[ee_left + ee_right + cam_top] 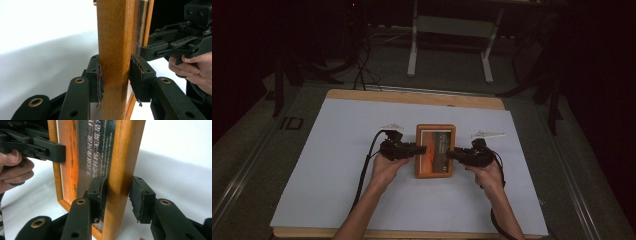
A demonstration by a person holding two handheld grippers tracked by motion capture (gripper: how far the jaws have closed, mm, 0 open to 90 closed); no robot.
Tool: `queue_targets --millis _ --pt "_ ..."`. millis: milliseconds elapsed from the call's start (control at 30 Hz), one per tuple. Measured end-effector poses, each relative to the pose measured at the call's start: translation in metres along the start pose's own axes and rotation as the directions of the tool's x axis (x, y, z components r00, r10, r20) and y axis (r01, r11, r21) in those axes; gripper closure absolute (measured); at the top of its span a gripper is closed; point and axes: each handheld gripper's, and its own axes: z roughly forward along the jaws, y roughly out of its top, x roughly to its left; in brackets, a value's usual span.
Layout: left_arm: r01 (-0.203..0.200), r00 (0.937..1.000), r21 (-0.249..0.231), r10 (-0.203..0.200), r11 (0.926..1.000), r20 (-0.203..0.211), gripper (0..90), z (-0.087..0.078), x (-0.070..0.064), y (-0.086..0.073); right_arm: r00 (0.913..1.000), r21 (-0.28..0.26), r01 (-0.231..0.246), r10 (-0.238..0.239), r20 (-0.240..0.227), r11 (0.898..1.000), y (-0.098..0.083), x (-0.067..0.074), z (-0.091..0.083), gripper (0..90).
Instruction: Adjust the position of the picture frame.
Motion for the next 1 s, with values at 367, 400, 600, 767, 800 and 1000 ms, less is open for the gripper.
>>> queue_targets --millis 367,400,600,767,800,1000 --pt "-0.002 0.9998 0.023 0.002 0.9997 0.022 63.9 -0.020 0.012 -0.006 0.9998 0.009 -0.017 0.017 0.013 1.000 -0.003 0.023 0.014 63.7" --pt "-0.001 0.9996 0.029 0.000 0.9996 0.028 63.9 -0.022 0.014 -0.007 0.9996 0.009 -0.021 0.021 0.016 1.000 -0.004 0.025 0.015 63.7" --pt "0.005 0.9988 0.037 -0.007 0.9993 0.048 63.8 -0.027 0.023 -0.011 0.9985 0.024 -0.038 0.037 0.039 0.999 -0.005 0.036 0.023 63.7" --pt "0.012 0.9984 0.047 -0.014 0.9988 0.054 63.5 -0.030 0.030 -0.013 0.9978 0.037 -0.047 0.045 0.048 0.998 -0.006 0.040 0.029 63.9" --pt "0.013 0.9984 0.047 -0.015 0.9988 0.054 63.3 -0.030 0.031 -0.014 0.9978 0.039 -0.049 0.047 0.048 0.998 -0.006 0.041 0.030 63.9" --pt "0.032 0.9975 0.051 -0.035 0.9982 0.062 63.2 -0.032 0.038 -0.019 0.9973 0.053 -0.053 0.050 0.053 0.997 -0.007 0.043 0.037 64.0"
